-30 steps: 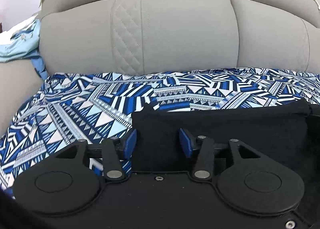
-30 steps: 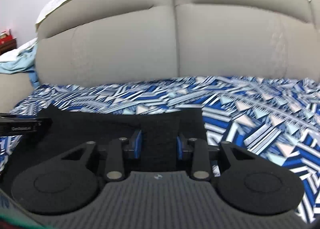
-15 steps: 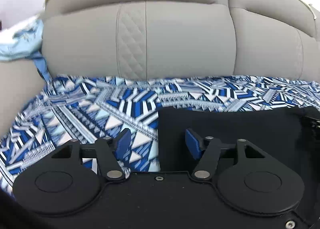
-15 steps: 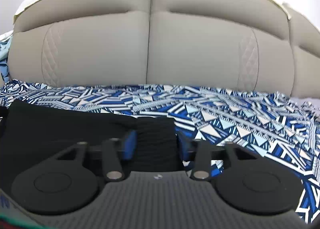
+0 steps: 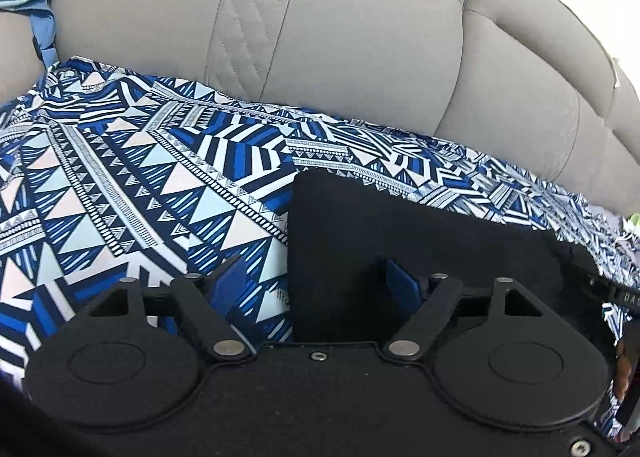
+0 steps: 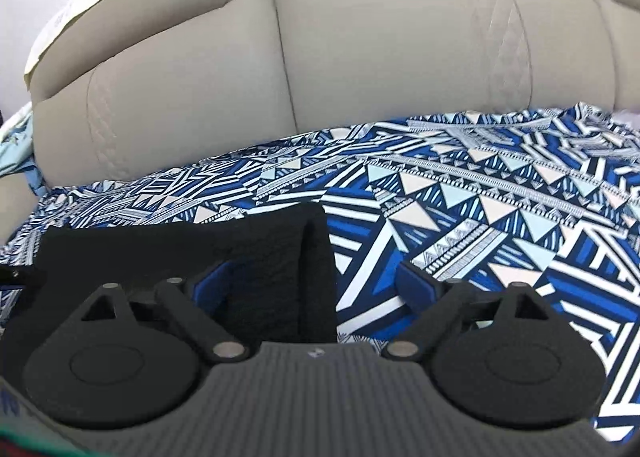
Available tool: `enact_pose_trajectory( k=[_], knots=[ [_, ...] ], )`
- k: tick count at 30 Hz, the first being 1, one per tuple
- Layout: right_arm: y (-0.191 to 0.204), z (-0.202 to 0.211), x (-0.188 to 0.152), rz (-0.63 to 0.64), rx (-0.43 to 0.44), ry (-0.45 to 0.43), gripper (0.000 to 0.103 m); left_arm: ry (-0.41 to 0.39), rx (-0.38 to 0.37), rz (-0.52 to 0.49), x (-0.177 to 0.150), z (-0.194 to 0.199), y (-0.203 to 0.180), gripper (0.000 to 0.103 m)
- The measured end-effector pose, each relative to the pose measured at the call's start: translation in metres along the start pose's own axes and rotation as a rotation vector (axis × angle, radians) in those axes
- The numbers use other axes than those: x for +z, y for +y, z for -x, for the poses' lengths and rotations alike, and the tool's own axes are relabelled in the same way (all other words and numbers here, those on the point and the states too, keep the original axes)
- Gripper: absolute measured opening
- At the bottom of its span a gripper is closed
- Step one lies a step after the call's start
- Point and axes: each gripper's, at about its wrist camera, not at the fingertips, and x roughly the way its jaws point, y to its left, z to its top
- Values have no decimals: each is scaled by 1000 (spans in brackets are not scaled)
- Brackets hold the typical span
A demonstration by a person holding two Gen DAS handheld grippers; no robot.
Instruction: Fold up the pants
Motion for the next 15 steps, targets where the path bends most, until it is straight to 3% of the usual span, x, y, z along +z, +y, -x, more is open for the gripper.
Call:
enact_pose_trajectory(
  k=[15],
  knots=[
    [16, 3, -12, 121, 44, 4, 93, -12, -36, -80, 1, -14, -9, 92]
  ],
)
